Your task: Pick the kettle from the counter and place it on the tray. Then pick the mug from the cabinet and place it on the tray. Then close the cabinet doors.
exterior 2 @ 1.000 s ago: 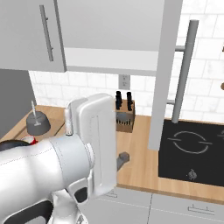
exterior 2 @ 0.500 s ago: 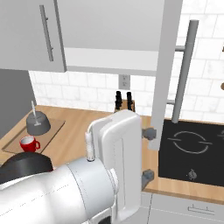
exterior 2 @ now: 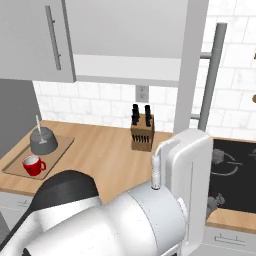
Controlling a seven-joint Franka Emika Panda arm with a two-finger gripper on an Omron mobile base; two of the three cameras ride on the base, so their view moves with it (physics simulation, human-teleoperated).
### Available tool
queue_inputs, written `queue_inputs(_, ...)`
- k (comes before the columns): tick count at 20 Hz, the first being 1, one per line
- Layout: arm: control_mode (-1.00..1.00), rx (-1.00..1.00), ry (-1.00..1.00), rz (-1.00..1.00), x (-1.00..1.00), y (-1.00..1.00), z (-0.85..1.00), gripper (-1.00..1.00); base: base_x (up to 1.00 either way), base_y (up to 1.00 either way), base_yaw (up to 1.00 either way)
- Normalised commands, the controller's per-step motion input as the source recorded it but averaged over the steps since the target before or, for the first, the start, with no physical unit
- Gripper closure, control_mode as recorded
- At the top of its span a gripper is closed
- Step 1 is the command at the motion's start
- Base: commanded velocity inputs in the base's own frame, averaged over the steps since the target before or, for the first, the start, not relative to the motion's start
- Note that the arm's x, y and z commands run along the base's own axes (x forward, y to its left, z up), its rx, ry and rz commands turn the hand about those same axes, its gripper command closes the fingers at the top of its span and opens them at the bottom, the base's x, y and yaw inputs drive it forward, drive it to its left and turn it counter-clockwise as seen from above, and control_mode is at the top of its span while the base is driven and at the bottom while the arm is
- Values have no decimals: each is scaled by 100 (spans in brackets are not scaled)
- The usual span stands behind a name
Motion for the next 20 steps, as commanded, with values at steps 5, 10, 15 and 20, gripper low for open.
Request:
queue_inputs(5,-100,0,1,10,20,-22,0,-100,0,0,0)
queue_inputs(10,-100,0,4,9,40,-13,0,-100,0,0,0)
queue_inputs(15,-100,0,7,12,43,-6,0,-100,0,0,0)
queue_inputs(20,-100,0,12,11,48,0,0,-100,0,0,0)
